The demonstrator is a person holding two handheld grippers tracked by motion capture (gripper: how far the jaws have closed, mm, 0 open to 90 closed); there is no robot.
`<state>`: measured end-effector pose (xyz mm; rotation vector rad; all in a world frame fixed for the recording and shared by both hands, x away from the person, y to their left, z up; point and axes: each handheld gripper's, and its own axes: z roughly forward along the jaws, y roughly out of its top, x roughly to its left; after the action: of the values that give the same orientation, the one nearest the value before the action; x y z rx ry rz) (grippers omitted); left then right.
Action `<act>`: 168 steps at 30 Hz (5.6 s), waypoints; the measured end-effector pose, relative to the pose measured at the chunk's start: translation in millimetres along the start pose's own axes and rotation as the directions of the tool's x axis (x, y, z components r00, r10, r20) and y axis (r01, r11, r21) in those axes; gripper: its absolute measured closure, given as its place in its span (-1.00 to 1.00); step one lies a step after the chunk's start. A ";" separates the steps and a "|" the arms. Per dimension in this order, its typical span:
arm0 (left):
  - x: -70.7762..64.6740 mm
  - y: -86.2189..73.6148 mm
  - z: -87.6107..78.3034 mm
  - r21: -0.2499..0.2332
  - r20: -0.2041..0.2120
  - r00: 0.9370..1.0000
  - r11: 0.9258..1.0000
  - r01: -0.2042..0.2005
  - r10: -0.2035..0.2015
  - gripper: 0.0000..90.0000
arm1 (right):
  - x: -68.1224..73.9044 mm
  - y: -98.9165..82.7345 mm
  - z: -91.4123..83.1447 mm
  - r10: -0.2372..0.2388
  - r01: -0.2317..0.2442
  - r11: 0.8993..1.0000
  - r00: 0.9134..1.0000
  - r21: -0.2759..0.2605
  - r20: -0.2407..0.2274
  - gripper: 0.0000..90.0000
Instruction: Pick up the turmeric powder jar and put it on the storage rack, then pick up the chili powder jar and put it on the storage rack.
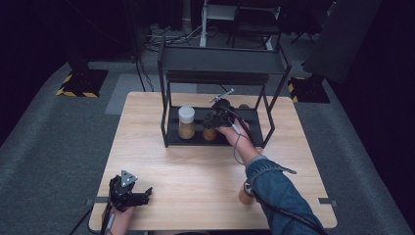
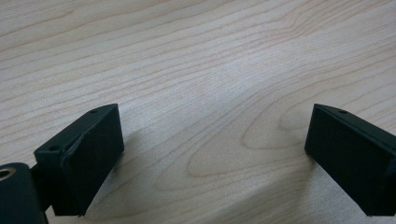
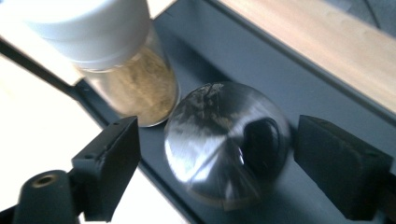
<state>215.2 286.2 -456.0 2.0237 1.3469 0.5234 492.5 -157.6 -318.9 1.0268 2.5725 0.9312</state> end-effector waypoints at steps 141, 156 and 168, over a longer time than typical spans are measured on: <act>-3.1 2.4 2.0 0.004 -0.017 1.000 1.000 0.019 -0.019 -0.93 | -24.7 -59.6 -90.5 -0.044 0.055 0.994 0.993 -0.098 0.113 -0.34; -3.0 2.4 2.0 0.004 -0.017 1.000 1.000 0.018 -0.018 -0.93 | -42.4 -70.9 -17.3 0.015 -0.014 1.000 0.993 -0.013 0.115 -0.34; -3.1 2.3 2.0 0.003 -0.017 1.000 1.000 0.019 -0.019 -0.93 | -51.1 -83.9 3.5 0.061 -0.063 0.998 0.991 0.018 0.118 -0.35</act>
<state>216.8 282.1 -455.8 2.0120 1.3766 0.5317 485.9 -237.3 -376.1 1.1381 2.4727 0.8331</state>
